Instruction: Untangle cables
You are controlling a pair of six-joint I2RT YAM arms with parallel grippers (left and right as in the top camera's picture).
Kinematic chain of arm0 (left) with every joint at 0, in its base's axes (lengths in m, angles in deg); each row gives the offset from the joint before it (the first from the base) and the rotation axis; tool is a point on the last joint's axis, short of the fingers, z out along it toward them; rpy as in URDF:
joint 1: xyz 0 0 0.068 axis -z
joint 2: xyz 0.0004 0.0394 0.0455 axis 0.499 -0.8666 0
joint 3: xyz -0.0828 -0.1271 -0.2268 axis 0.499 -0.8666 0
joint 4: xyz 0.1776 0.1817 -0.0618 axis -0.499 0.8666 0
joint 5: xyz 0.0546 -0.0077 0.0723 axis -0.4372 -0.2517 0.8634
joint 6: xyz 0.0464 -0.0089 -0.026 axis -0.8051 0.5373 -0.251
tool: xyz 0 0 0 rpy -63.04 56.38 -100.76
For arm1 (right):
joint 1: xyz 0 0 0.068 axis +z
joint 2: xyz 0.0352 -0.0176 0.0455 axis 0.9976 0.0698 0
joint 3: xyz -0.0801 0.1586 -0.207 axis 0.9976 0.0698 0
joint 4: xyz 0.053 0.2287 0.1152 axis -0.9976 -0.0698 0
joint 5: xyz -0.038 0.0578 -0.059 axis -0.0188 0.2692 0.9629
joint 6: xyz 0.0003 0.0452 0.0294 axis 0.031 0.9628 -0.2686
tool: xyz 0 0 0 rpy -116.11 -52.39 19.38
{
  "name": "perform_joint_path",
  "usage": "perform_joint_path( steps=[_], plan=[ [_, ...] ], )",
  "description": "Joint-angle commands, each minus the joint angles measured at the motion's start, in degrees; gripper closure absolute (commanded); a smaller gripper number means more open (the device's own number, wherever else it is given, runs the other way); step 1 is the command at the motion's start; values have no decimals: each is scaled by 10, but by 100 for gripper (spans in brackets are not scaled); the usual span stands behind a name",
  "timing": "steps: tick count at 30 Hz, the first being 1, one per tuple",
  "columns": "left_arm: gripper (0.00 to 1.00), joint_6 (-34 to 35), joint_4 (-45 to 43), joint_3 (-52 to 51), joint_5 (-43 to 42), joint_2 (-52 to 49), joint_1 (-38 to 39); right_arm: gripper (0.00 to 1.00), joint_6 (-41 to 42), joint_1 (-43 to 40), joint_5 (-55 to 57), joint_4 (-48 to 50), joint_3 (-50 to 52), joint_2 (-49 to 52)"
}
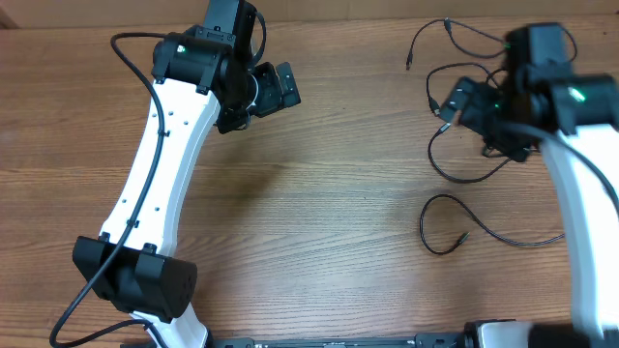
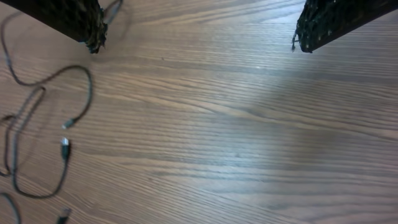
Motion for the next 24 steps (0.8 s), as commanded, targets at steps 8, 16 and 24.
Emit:
perform_joint_path(
  steps=[8, 16, 24],
  plan=[
    [0, -9, -1, 12, 49, -1, -3, 1, -16, -1, 35, -12, -9, -166],
    [0, -9, -1, 12, 49, -1, -3, 0, -15, -1, 33, -57, -3, -190],
    [1, -9, -1, 12, 49, -1, -3, 0, -15, -1, 8, -172, -3, -188]
  ],
)
